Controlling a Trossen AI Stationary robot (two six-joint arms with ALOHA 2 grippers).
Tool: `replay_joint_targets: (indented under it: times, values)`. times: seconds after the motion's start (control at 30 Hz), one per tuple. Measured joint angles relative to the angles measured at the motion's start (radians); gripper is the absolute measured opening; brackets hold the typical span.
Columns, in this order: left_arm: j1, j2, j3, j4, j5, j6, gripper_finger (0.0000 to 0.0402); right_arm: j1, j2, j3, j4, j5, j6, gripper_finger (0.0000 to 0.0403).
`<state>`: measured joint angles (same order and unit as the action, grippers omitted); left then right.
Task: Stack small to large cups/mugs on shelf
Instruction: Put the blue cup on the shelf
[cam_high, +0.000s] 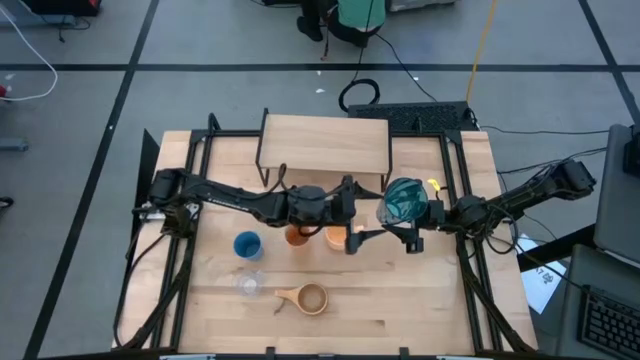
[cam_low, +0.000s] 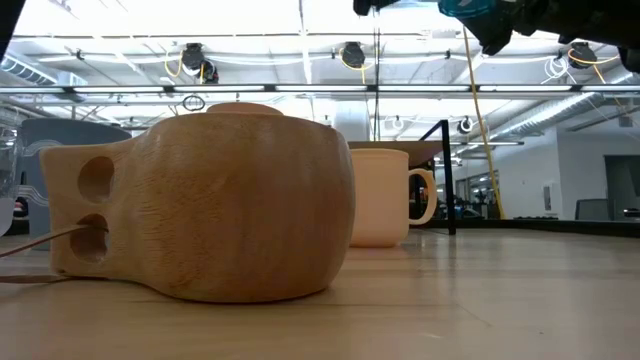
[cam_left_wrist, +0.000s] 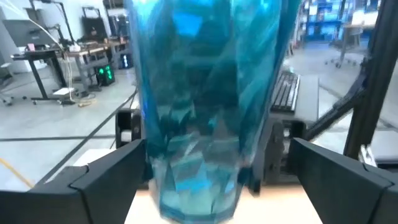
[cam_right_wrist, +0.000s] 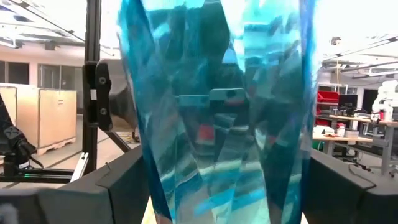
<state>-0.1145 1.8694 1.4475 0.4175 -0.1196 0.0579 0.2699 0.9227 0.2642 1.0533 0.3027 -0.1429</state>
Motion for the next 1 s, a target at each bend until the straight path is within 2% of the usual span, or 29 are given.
replay_joint_targets:
  times: [0.3, 0.53, 0.8, 0.9, 1.0]
  values:
    - [0.022, 0.028, 0.001, 0.055, 0.024, -0.002, 0.04, -0.006, 0.052, 0.001, 0.034, 0.006, 0.004, 0.0312]
    - [0.022, 0.027, 0.002, 0.036, 0.022, 0.035, 0.04, -0.016, 0.088, 0.002, 0.074, 0.004, 0.022, 0.0312]
    - [0.025, 0.037, 0.002, 0.028, 0.037, -0.004, 0.0399, -0.016, 0.093, 0.005, 0.084, 0.004, 0.021, 0.0312]
    - [0.027, 0.039, 0.002, 0.045, 0.032, -0.011, 0.0386, -0.016, 0.093, 0.019, 0.072, 0.007, 0.02, 0.0312]
    - [0.027, 0.039, 0.002, 0.059, 0.029, 0.004, 0.0357, -0.016, 0.093, 0.029, 0.066, 0.007, 0.014, 0.0312]
